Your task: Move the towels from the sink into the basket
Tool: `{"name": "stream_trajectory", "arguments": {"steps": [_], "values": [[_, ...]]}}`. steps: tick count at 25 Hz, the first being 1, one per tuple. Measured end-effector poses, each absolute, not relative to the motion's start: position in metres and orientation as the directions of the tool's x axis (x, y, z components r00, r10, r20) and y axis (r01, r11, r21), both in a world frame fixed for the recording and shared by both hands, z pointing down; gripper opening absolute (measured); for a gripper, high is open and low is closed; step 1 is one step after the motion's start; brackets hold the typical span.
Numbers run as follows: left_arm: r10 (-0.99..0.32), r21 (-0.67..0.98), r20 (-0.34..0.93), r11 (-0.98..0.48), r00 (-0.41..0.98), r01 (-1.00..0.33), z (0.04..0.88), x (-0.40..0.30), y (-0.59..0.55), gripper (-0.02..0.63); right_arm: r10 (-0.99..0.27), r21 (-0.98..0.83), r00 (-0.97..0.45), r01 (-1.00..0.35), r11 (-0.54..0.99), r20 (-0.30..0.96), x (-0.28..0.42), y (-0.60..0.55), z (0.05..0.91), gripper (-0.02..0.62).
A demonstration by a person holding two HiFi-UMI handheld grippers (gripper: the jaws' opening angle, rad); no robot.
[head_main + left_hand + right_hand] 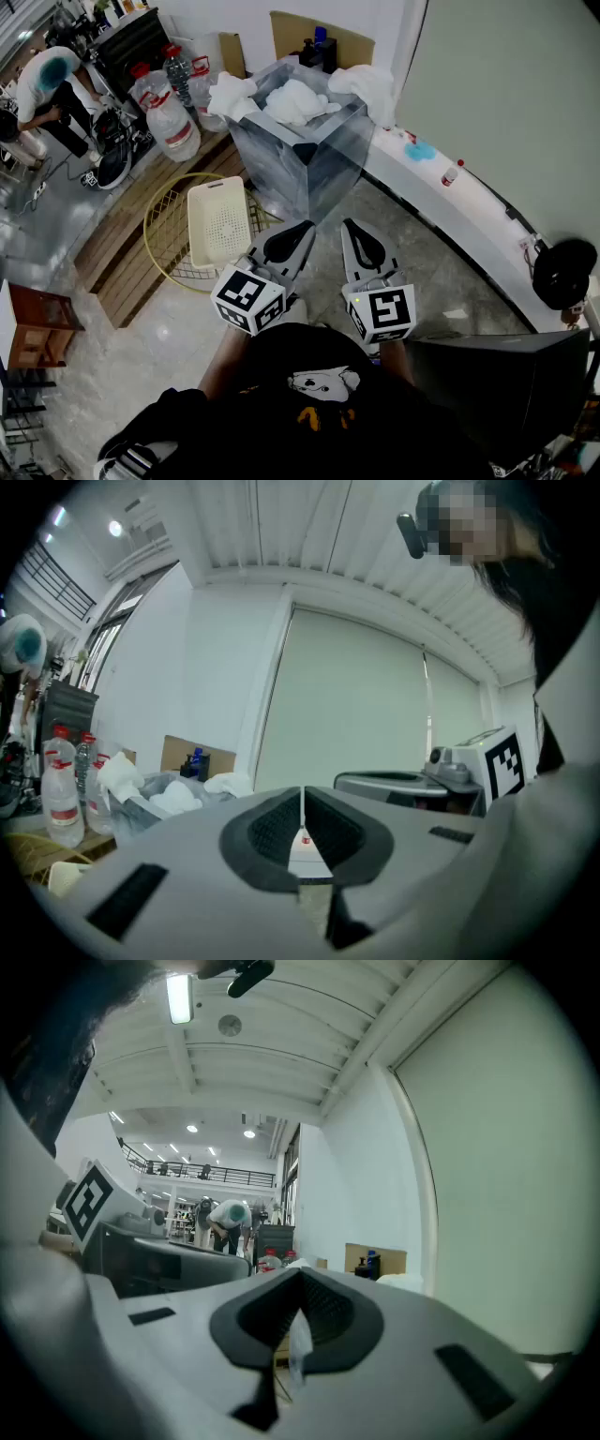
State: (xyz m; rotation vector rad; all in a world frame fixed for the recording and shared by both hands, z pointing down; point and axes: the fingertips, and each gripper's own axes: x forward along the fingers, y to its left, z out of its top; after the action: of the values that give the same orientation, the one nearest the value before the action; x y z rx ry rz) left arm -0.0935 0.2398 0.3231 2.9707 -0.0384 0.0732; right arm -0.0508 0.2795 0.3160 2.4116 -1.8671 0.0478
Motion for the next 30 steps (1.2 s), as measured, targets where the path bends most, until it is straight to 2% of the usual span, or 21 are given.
{"name": "stream_trajectory", "arguments": {"steps": [17,24,30], "values": [[-0.013,0.148,0.106,-0.989,0.994,-0.028,0.332,-0.069,0.231,0.017,-0.958,-0.104,0.285,-0.952,-0.287,0.035,-0.018,0.283,0.321,0.005],[0.023,0.141,0.120,-0.990,0.992,0.006,0.343,-0.021,0.212,0.017,-0.954,-0.128,0.299,-0.945,-0.301,0.034,0.027,0.267,0.327,0.005],[0.042,0.162,0.124,-0.987,0.991,0.022,0.351,0.044,0.162,0.017,-0.943,-0.134,0.328,-0.933,-0.333,0.060,0.094,0.224,0.336,0.005]]}}
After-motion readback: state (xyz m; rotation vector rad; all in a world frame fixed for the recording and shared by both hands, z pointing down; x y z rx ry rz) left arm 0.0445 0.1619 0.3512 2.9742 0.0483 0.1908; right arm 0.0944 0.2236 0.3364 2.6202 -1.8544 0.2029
